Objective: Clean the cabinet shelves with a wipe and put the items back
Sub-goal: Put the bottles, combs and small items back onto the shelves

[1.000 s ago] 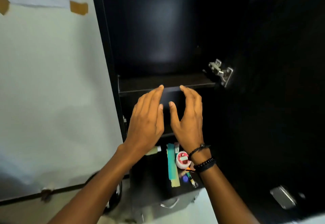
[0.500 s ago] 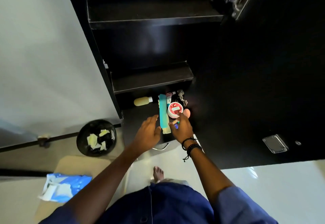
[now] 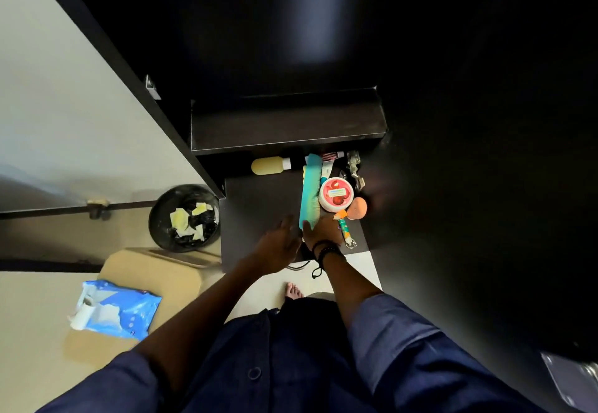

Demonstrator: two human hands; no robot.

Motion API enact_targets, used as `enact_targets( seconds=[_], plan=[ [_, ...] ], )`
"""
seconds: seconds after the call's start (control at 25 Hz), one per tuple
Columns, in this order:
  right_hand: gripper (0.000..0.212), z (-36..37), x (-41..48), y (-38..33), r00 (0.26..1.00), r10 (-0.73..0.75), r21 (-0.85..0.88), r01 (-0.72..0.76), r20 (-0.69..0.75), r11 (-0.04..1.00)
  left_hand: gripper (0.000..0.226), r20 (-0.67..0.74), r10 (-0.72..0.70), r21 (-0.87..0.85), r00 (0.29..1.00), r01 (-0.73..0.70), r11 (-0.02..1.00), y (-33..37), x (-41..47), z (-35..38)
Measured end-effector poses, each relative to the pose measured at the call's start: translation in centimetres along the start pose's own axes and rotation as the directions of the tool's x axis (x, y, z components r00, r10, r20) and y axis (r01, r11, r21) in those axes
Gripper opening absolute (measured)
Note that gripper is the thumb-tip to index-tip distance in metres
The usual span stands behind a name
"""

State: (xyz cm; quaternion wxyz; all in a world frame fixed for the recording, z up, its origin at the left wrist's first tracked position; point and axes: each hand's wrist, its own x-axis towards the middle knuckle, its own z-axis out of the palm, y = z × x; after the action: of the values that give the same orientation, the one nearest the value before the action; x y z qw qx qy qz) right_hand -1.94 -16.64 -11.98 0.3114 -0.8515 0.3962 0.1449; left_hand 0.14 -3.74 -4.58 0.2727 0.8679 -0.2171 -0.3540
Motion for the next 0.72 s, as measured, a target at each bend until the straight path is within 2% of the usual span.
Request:
enact_targets(
  seconds=[0.2, 0.28, 0.36, 0.44, 0.52, 0.64, 0.72],
  plan=[
    [0.067, 0.5, 1.0, -1.1, 0.994, 0.109, -0.016, -0.108, 0.0, 0.994, 0.058, 0.015, -0.124, -0.036, 0.992, 0.124, 0.992, -1.2, -0.3, 1.2],
    [0.069, 0.6, 1.0, -1.1, 0.993, 0.117, -0.034, -0.116, 0.015, 0.993, 0.056, 0.018, -0.125, -0.052, 0.992, 0.126, 0.991, -1.3, -0.4, 1.4],
    [0.065, 0.7, 0.9, -1.0, 0.984, 0.176, 0.033, -0.176, 0.012, 0.984, 0.053, 0.016, -0.119, -0.072, 0.993, 0.12, 0.99, -1.4, -0.6, 1.4],
    [0.074, 1.1, 0.5, -1.4, 0.968, 0.253, 0.109, -0.251, -0.005, 0.962, 0.05, 0.021, -0.111, -0.091, 0.994, 0.112, 0.99, -1.7, -0.9, 1.4],
    [0.083, 1.6, 0.0, -2.0, 0.959, 0.284, 0.113, -0.282, -0.009, 0.953, 0.045, 0.031, -0.096, -0.102, 0.995, 0.099, 0.99, -2.2, -1.2, 1.4],
    [0.079, 2.2, -0.3, -2.3, 0.936, 0.353, 0.119, -0.351, 0.006, 0.929, 0.043, 0.025, -0.091, -0.109, 0.996, 0.093, 0.99, -2.9, -1.9, 1.3],
    [0.077, 2.5, -0.2, -1.9, 0.939, 0.342, 0.11, -0.344, 0.032, 0.933, 0.046, 0.016, -0.091, -0.107, 0.996, 0.092, 0.99, -3.1, -2.3, 1.3]
  ],
)
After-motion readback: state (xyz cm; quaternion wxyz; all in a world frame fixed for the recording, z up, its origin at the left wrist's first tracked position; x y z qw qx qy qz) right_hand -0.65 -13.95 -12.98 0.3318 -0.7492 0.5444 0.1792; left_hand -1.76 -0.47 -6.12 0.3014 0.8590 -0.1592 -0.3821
